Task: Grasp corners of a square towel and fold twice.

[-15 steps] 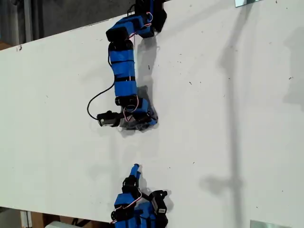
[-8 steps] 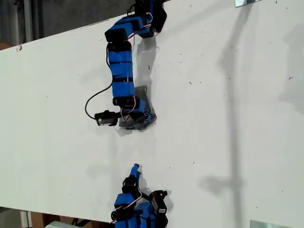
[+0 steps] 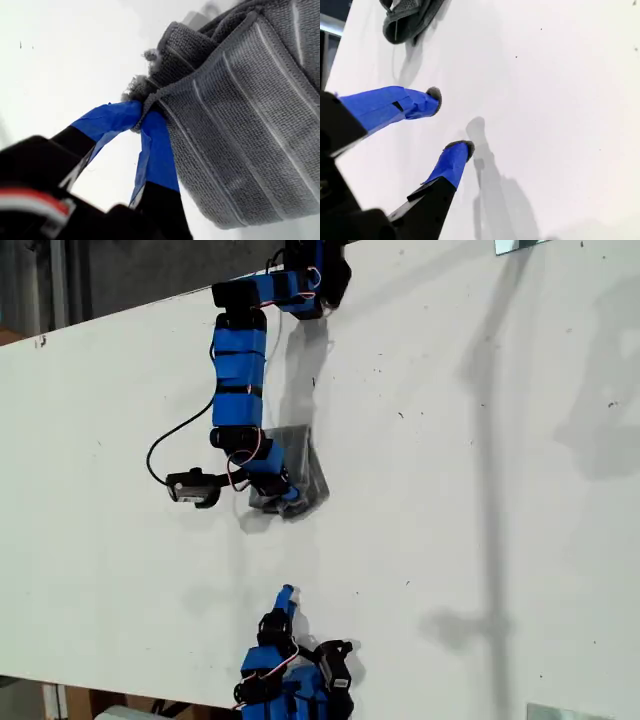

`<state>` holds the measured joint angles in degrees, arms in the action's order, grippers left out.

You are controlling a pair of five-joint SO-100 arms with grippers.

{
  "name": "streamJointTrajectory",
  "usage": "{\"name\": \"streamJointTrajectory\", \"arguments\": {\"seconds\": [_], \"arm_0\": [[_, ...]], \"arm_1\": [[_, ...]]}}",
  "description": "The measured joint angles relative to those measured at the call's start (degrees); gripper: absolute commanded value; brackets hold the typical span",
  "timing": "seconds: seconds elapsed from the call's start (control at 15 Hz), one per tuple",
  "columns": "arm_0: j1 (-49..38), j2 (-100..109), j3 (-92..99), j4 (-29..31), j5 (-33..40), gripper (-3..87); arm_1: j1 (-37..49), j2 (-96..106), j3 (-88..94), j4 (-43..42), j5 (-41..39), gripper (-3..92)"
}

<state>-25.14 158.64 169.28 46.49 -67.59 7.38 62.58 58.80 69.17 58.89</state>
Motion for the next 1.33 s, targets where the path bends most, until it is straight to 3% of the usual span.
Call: {"name": "streamJointTrajectory", "arguments": {"seconds": [0.53, 0.67, 0.87, 1.07, 1.13, 1.2, 1.27, 1.33], "arm_0": [[-0.3, 0.0, 0.0, 0.0, 0.0, 15.1], [-0.3, 0.0, 0.0, 0.0, 0.0, 15.1], [-0.3, 0.0, 0.0, 0.0, 0.0, 15.1], [-0.3, 0.0, 0.0, 0.0, 0.0, 15.1], [-0.3, 0.0, 0.0, 0.0, 0.0, 15.1], [-0.3, 0.0, 0.0, 0.0, 0.0, 15.1], [-0.3, 0.0, 0.0, 0.0, 0.0, 15.1], [-0.3, 0.0, 0.0, 0.0, 0.0, 15.1]], "arm_1": [[12.4, 11.2, 1.0, -2.3, -6.2, 0.0], [11.2, 7.6, 1.0, -4.7, -6.4, 0.0], [7.1, -13.1, -2.3, -9.0, -6.4, 0.0], [6.9, -12.0, -3.4, -8.6, -6.4, 0.0], [6.9, -11.9, -3.4, -8.6, -6.4, 3.5], [6.9, -13.2, -3.5, -8.6, -5.7, 21.7], [6.9, -13.9, -3.5, -8.6, -5.1, 34.2], [6.9, -13.7, -3.5, -8.3, -4.9, 37.0]]}}
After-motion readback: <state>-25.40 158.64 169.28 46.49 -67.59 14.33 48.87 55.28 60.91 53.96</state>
